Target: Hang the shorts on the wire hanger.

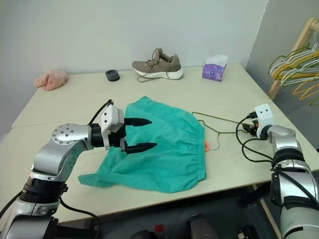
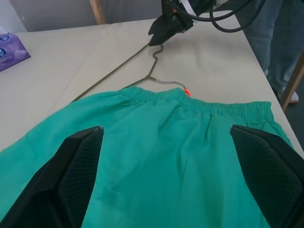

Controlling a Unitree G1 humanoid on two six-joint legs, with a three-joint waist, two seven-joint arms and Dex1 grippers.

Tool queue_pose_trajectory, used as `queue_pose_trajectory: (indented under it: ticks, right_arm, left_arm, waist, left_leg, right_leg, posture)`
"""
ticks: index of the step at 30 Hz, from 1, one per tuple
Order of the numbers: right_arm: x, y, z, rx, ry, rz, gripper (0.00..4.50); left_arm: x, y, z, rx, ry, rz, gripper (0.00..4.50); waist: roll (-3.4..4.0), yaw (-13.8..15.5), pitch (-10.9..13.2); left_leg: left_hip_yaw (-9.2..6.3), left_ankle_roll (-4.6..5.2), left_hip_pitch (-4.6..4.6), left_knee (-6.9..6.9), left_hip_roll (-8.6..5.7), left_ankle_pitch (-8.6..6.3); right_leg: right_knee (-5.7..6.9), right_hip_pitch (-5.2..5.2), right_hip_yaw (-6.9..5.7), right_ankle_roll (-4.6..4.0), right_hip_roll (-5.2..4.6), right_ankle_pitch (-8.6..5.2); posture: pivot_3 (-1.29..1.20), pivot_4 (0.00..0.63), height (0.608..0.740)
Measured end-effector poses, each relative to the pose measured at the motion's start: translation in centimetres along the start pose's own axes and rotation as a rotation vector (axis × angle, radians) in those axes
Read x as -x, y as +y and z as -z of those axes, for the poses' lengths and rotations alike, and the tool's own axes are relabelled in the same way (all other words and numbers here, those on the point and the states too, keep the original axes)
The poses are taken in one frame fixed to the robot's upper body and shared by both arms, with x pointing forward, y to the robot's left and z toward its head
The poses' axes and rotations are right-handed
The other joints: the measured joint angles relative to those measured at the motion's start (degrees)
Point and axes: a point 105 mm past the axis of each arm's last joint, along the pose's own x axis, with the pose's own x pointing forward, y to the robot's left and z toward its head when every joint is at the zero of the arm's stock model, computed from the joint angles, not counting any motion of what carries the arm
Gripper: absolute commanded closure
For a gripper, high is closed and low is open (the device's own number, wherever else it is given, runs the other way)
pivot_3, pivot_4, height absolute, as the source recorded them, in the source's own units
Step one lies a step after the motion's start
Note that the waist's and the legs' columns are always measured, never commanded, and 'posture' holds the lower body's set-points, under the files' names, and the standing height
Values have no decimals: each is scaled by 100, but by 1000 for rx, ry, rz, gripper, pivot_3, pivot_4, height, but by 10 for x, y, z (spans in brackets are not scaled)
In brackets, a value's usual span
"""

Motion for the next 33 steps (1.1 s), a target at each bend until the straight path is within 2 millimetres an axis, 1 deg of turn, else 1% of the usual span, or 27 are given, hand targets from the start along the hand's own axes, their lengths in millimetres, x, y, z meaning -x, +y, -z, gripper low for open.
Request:
queue_pose_trajectory:
  ticks: [4,6,9,14,16,19,20,22,25,27,29,33]
  right_arm:
    - [-1,-10,16,125,91,112,1914]
    - [-1,-17,15,240,116,189,1914]
    - [-1,-21,15,323,140,231,1914]
    - [0,-17,12,519,204,133,1914]
    - [2,-16,12,559,221,88,1914]
    - [11,-15,13,699,272,-35,1914]
    - [14,-15,18,742,301,-80,1914]
    - [21,-15,22,809,330,-153,1914]
    - [28,-14,24,851,351,-221,1914]
    - [29,-12,22,847,339,-242,1914]
    - [30,-10,21,788,307,-253,1914]
    - [26,2,19,618,219,-282,1914]
  left_arm:
    - [3,-1,3,6,9,-10,0]
    - [3,-2,3,5,9,-10,0]
    - [2,-3,1,-5,5,-6,0]
    - [2,-4,0,-9,4,-4,0]
    - [2,-4,0,-9,4,-4,0]
    - [2,-4,0,-10,4,-3,0]
    - [2,-4,0,-10,5,-3,0]
    - [2,-4,0,-12,4,-3,0]
    - [1,-4,-1,-12,1,-1,0]
    - [0,-5,-1,-10,-5,1,0]
    - [-1,-5,-1,-6,-11,4,0]
    - [-2,-5,-1,-3,-15,5,0]
  waist:
    - [1,-8,0]
    - [1,-11,0]
    - [1,-9,0]
    - [0,-7,0]
    - [0,-7,0]
    - [-1,7,-1]
    - [-3,13,-2]
    - [-3,15,-2]
    - [-4,15,-2]
    - [-4,10,-2]
    - [-6,-1,-1]
    - [-4,-37,2]
  left_leg:
    - [1,0,0,0,-2,0]
    - [3,0,0,1,-2,0]
    - [3,-1,0,0,-2,0]
    - [1,0,2,1,-1,0]
    - [0,0,2,1,-1,0]
    - [-3,0,3,1,-1,0]
    - [-5,0,3,1,0,0]
    - [-5,0,6,2,0,0]
    - [-5,0,6,2,0,0]
    - [-5,0,6,2,1,0]
    - [-5,0,6,2,2,0]
    - [-4,0,7,1,7,0]
  right_leg:
    - [0,0,1,3,-2,-2]
    - [0,0,3,4,-2,-2]
    - [0,0,3,4,-2,-2]
    - [0,0,0,6,-2,-3]
    - [0,2,0,7,-2,-4]
    - [-2,3,-4,10,-2,-6]
    - [-2,4,-7,11,-2,-6]
    - [-1,7,-7,16,-2,-10]
    - [-1,8,-8,23,-2,-14]
    - [-1,8,-7,22,-2,-13]
    - [-1,8,-7,19,-2,-11]
    - [-1,7,-3,2,-2,-1]
  posture:
    - [-145,82,740]
    - [-145,82,740]
    - [-146,83,740]
    - [-152,88,740]
    - [-154,89,740]
    - [-163,91,740]
    - [-169,91,740]
    - [-173,92,740]
    - [-177,94,740]
    - [-180,97,740]
    - [-180,97,740]
    - [-182,99,740]
